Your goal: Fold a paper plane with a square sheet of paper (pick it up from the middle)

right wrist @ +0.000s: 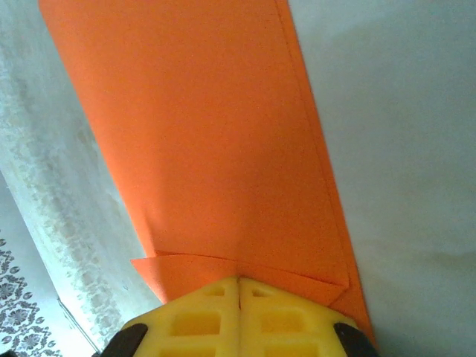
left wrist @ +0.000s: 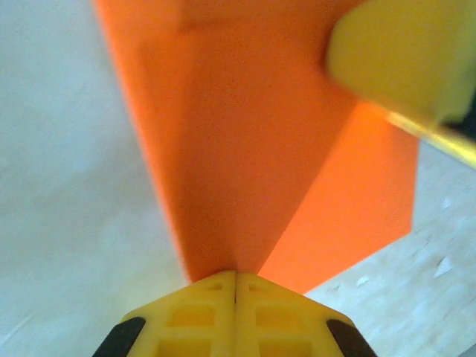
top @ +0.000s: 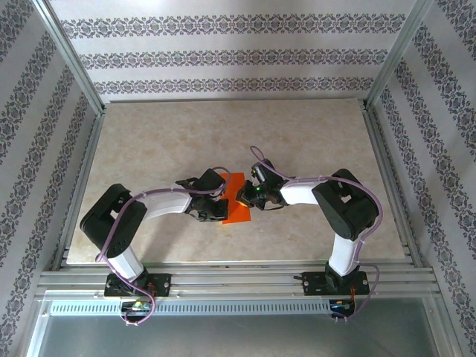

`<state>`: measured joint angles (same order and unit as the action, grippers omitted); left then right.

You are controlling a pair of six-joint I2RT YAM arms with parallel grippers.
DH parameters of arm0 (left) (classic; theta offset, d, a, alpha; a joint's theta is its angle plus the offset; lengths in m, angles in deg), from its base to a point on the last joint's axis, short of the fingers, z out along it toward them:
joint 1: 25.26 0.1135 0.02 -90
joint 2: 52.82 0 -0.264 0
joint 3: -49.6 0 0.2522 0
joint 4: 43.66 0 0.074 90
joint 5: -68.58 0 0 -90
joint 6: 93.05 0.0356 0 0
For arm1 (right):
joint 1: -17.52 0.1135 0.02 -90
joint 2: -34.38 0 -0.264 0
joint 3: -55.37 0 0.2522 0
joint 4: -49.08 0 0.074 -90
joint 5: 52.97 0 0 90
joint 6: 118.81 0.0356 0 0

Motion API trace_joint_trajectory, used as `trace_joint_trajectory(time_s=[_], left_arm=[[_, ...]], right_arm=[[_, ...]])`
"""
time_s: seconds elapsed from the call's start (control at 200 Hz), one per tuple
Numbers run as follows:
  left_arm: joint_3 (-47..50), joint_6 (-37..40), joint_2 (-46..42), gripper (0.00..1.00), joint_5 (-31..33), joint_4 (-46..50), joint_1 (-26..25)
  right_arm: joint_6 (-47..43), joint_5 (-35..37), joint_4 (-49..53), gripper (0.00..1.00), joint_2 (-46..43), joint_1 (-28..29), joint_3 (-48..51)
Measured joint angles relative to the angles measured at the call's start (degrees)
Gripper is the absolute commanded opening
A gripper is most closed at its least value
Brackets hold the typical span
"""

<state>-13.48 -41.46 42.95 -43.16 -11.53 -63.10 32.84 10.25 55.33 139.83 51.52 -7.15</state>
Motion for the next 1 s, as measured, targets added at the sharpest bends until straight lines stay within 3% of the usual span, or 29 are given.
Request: trace_joint_trajectory(time_s=[0.23, 0.605, 0.999], left_arm=[[0.0, 2.2, -3.5, 0.0, -0.3, 7.1, 0.0], [2.8, -8.5, -3.1, 0.0, -0.5, -7.7, 0.0], [3.3, -10.1, -0.6, 0.0, 0.4, -8.4, 0.0]], right_arm=[[0.2, 0.0, -0.1, 0.0, 0.0, 0.0, 0.1], [0.1, -0.1, -0.5, 0.0, 0.0, 0.0, 0.1], [-4.1, 0.8, 0.2, 0.0, -0.8, -0.2, 0.2]])
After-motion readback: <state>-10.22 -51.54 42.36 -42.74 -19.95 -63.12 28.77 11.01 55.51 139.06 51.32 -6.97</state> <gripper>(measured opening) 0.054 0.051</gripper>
